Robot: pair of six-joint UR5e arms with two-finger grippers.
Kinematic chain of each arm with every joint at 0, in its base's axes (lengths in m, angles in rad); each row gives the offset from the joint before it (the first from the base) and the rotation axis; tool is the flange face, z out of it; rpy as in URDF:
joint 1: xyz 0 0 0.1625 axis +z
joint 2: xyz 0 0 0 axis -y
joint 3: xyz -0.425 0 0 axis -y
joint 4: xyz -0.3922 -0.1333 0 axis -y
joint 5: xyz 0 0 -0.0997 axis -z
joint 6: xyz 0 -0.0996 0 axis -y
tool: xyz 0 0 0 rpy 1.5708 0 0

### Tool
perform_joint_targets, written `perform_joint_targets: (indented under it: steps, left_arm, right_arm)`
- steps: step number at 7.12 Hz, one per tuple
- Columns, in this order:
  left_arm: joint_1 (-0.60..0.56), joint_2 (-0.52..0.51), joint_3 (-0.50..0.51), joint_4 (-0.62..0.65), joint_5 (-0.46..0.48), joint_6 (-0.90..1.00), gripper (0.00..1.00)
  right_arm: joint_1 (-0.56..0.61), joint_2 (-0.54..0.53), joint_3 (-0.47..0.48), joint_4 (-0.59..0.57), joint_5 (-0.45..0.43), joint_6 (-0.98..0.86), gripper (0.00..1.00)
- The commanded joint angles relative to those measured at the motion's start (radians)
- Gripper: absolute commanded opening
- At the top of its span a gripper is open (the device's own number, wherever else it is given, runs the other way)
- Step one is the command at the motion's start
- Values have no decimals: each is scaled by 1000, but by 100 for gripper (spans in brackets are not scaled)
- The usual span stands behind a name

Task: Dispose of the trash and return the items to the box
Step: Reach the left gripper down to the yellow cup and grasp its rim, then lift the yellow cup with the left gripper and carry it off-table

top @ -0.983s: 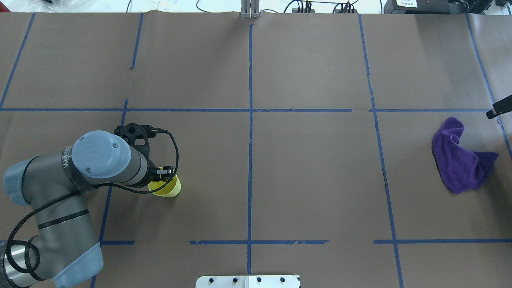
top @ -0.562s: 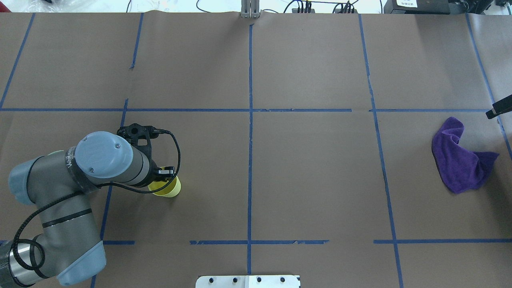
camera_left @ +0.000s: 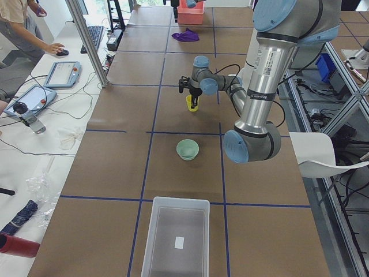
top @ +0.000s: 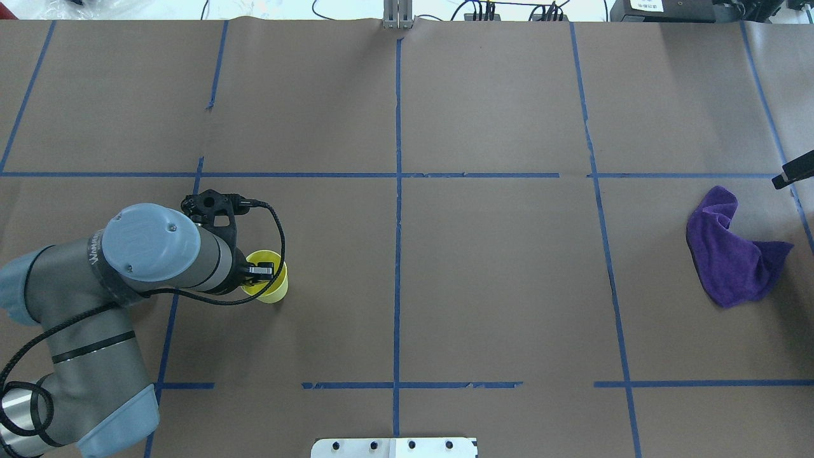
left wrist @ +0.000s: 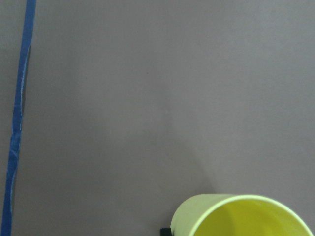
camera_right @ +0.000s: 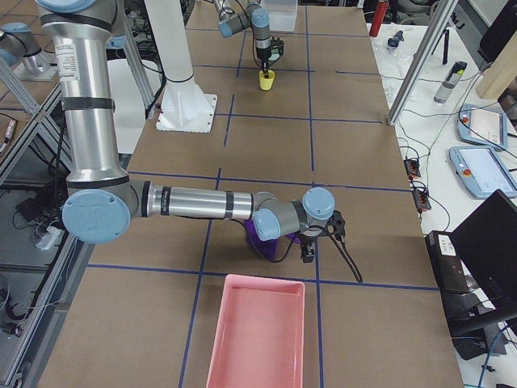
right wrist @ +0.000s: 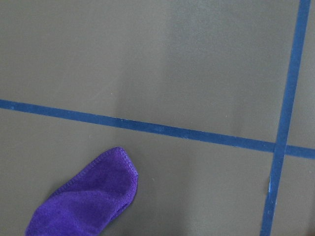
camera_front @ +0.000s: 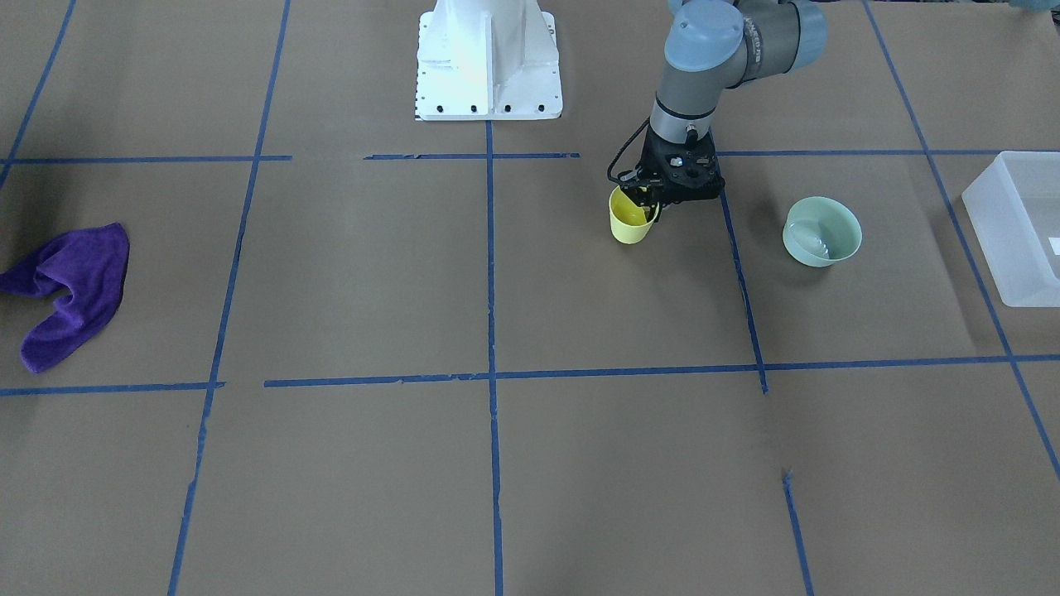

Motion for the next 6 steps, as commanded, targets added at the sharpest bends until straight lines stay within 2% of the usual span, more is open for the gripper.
perform_joint_targets:
  steps: [1, 2, 3, 4, 5, 6]
  left_arm:
    - [-22, 3, -113, 102, 1, 7, 0]
    - [-68, 3, -179, 170, 0, 7, 0]
    - [-120, 6, -198, 207, -12, 33, 0]
    - [-207, 54, -206, 206, -56, 250, 0]
    - [-325, 105, -204, 203, -151, 445, 0]
    - [-427, 151, -204, 194, -179, 561, 0]
  right_arm:
    - [-1, 0, 0, 0, 1, 1, 100]
    - [-1, 0, 1, 0, 1, 1, 100]
    - [-1, 0, 1, 0, 1, 0, 100]
    - [-1, 2, 4, 0, 0, 0, 100]
    - [-1, 2, 7, 2, 0, 0, 100]
    - [-3, 2, 7, 2, 0, 0, 100]
